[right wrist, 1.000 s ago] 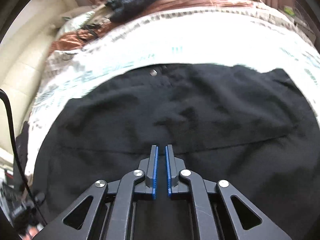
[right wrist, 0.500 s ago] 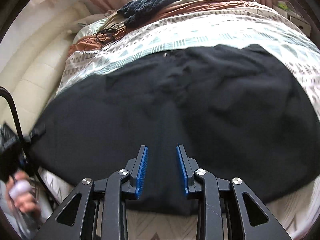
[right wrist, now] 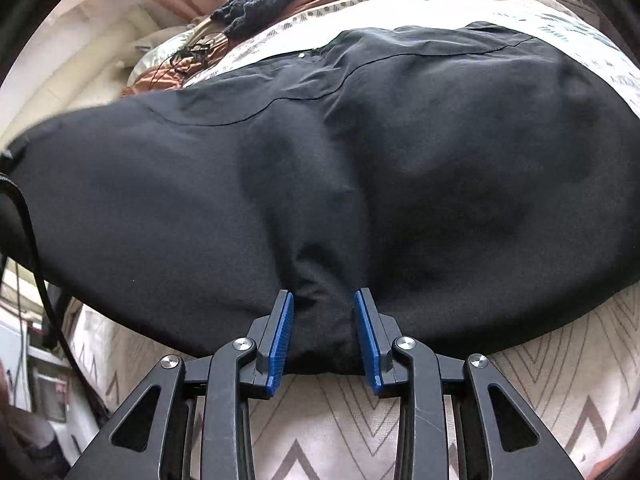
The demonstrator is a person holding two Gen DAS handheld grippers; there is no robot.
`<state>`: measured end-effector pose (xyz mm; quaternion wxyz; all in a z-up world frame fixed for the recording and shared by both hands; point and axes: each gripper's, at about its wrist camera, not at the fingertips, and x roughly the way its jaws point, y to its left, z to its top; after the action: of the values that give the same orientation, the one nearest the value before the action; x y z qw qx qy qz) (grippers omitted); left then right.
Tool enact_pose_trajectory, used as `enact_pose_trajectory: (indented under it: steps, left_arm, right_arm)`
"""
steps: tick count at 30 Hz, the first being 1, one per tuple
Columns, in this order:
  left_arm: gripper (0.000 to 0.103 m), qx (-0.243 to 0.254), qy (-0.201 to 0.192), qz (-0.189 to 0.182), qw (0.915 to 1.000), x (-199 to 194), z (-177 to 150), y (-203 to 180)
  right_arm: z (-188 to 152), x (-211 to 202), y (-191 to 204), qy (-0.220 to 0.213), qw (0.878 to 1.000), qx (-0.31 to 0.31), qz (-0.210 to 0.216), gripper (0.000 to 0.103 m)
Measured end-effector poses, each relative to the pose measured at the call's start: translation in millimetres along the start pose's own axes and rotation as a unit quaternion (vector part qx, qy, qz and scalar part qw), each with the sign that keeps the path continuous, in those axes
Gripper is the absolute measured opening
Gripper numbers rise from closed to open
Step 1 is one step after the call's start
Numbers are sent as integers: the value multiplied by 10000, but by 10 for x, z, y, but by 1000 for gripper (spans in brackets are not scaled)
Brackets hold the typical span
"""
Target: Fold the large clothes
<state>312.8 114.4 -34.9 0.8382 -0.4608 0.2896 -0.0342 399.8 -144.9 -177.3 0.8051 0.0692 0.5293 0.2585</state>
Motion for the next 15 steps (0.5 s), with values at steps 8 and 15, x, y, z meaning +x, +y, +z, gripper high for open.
enact_pose_trajectory:
  steps: [8, 15]
  left_arm:
    - [10, 610, 287, -305, 9973, 276, -67, -599]
    - [10, 937, 630, -372, 9929, 648, -159, -976]
  right_arm:
    - [-8, -102, -188, -42, 9980, 370, 519, 29]
    - [-18, -570, -429, -479, 9962, 524, 509, 29]
